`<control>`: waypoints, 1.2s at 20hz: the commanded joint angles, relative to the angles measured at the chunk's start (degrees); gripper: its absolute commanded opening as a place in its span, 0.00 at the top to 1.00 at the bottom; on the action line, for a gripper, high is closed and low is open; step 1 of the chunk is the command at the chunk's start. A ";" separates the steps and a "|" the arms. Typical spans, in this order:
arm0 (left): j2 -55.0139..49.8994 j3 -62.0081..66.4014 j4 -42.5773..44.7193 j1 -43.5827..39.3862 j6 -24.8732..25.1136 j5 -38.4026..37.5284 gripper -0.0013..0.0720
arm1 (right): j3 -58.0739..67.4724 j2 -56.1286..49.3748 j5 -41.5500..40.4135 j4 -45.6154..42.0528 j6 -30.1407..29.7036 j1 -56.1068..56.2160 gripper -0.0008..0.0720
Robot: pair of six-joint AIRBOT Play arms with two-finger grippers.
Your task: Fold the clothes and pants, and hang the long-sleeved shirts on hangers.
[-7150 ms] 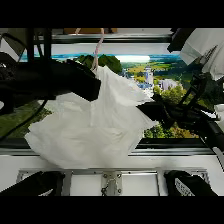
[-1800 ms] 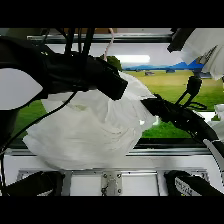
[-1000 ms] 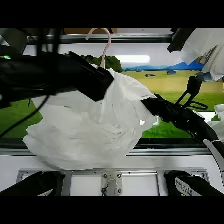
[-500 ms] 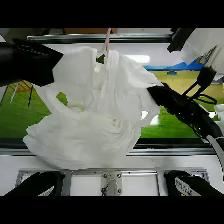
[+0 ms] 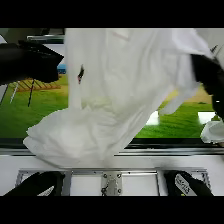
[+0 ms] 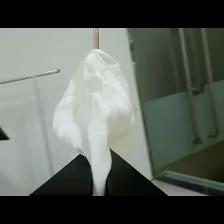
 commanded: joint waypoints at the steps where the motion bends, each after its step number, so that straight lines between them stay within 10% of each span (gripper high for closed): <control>1: -2.47 -0.02 0.00 0.09 1.38 -0.17 0.96 | 0.68 4.55 -4.11 -0.09 2.36 -13.31 0.97; 24: -5.90 -0.02 0.09 0.09 6.47 0.28 0.96 | 31.43 4.57 -67.01 -23.34 6.75 -40.68 0.97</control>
